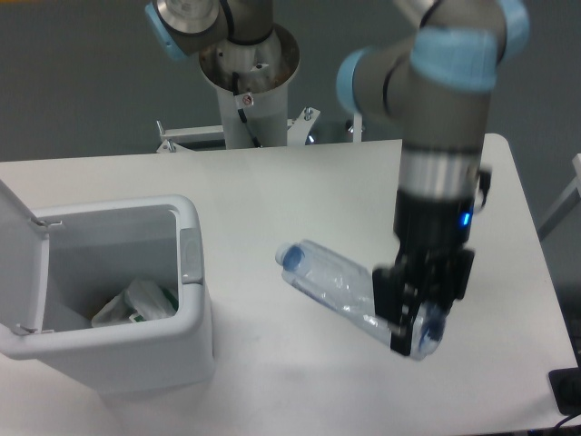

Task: Place the trash in the trash can
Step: 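Lift the water bottle and carry it over the white bin, then open the gripper to drop the bottle and raise the arm away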

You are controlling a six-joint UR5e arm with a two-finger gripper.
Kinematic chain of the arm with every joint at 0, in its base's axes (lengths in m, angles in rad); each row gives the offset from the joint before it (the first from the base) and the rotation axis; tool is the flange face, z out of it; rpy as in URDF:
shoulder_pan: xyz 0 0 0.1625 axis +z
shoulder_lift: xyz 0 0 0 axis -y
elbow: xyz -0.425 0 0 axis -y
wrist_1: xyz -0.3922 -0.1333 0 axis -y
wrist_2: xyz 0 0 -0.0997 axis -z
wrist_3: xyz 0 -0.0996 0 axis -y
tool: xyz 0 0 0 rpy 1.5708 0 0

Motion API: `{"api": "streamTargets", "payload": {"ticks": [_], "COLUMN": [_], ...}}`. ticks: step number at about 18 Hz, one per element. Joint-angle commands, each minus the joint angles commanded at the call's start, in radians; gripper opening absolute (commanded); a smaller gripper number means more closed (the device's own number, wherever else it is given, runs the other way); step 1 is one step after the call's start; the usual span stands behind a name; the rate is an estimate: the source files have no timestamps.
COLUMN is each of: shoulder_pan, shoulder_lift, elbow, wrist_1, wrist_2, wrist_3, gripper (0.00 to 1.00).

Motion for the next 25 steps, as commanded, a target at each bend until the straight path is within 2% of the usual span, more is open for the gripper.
{"api": "streamTargets", "payload": {"ticks": [1, 4, 8, 11, 13, 15, 18, 20, 22, 25], "shoulder_pan": [-0.008, -0.075, -0.181, -0.282, -0.304, -0.331, -0.345, -0.351, -0.353, -0.354], "shoulder_lift": [0.012, 0.029, 0.040, 0.032, 0.034, 0.023, 0.017, 0.003, -0.001, 0.009], "elbow": [0.009, 0.032, 0.017, -0.041, -0.070, -0.074, -0.075, -0.077, -0.077, -0.077], "wrist_1": [0.003, 0.083, 0.084, 0.086, 0.094, 0.107, 0.107, 0.107, 0.107, 0.106], "wrist_2": [-0.011, -0.012, -0.012, -0.011, -0.012, -0.012, -0.012, -0.012, -0.012, -0.009], "wrist_3": [0.005, 0.029, 0.106, 0.322, 0.388, 0.448, 0.451, 0.454, 0.468, 0.459], "gripper": [0.57, 0.55, 0.55, 0.55, 0.55, 0.55, 0.57, 0.65, 0.98, 1.00]}}
